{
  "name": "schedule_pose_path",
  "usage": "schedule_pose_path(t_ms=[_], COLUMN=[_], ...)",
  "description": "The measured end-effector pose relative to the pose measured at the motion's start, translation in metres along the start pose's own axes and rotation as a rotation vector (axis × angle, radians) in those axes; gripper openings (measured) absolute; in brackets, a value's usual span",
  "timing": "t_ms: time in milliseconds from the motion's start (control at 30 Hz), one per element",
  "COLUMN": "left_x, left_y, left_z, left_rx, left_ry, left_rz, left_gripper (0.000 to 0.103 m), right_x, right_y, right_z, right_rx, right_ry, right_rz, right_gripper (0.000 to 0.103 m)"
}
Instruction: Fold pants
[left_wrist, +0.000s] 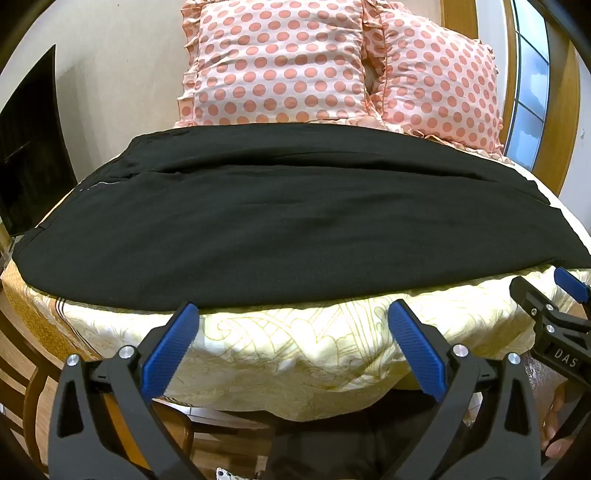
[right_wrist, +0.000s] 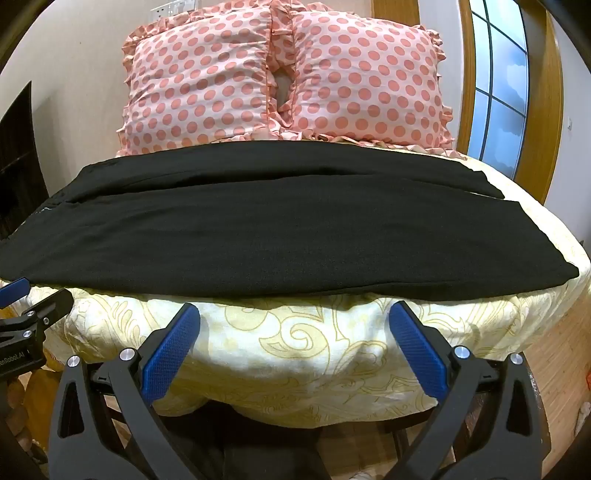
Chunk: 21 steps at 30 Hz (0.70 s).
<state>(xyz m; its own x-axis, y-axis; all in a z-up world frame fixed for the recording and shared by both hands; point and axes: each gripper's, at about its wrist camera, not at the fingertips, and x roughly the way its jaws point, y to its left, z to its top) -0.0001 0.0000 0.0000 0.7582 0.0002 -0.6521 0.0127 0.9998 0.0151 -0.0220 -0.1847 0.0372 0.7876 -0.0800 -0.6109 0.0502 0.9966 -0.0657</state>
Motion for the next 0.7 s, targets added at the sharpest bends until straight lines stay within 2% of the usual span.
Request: schedule_pose_path(t_ms=[700], left_x=[-0.0001], left_y=[-0.0001], left_z=[0.0], left_rx=[0.002], left_ry=[-0.002], left_rz=[0.001], left_gripper=[0.101], right_x=[-0.0005], right_y=[0.0004], right_z=[-0.0001], right_rx=[0.0], right_ry=[-0.002], right_rz=[0.0], right_gripper=[0.102])
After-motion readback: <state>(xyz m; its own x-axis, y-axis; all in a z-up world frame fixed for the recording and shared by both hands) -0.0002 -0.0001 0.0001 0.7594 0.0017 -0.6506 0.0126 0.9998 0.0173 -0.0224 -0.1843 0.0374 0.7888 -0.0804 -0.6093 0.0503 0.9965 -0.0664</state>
